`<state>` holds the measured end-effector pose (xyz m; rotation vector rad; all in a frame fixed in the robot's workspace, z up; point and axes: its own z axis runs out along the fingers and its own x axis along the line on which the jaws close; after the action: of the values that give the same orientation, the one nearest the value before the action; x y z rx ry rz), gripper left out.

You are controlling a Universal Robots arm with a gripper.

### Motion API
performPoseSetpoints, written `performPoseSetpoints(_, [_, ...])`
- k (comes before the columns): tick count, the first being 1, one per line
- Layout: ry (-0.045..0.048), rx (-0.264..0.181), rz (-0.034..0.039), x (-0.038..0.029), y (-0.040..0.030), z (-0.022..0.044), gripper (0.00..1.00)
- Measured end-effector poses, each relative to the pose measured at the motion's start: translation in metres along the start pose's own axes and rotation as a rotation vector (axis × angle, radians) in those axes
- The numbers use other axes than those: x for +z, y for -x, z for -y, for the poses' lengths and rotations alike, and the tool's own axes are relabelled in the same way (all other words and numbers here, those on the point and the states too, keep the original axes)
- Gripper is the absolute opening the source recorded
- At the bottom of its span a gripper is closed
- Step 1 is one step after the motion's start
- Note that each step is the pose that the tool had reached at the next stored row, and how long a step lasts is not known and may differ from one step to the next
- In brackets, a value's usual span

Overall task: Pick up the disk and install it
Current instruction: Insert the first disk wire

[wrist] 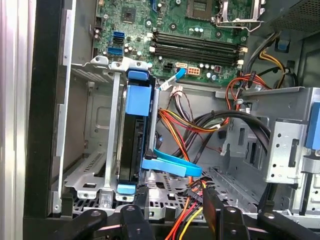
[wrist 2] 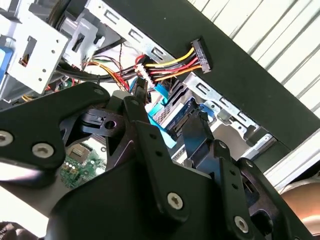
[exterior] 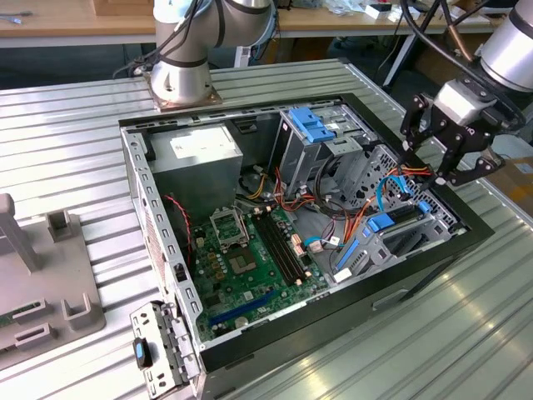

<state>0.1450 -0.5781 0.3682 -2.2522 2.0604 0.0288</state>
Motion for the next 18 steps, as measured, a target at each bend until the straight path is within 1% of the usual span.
performPoseSetpoints(1, [0.0055,-0.074,0.0041,0.0001,0.0001,0.0000,0.55])
performPoseSetpoints(3, [0.0086,-0.115,0.0063,0.0001,0.0000,0.0000,0.55])
performPoseSetpoints(4, [0.0107,-0.144,0.0078,0.0001,0.0000,0.0000,0.55])
performPoseSetpoints(6, [0.0135,-0.181,0.0098,0.0002,0.0000,0.0000,0.55])
performPoseSetpoints(9, [0.0220,-0.295,0.0157,0.0003,0.0000,-0.0001,0.55])
performPoseSetpoints(10, [0.0225,-0.303,0.0159,0.0003,0.0000,0.0000,0.55])
performPoseSetpoints(18, [0.0228,-0.306,0.0161,0.0003,0.0000,0.0000,0.55])
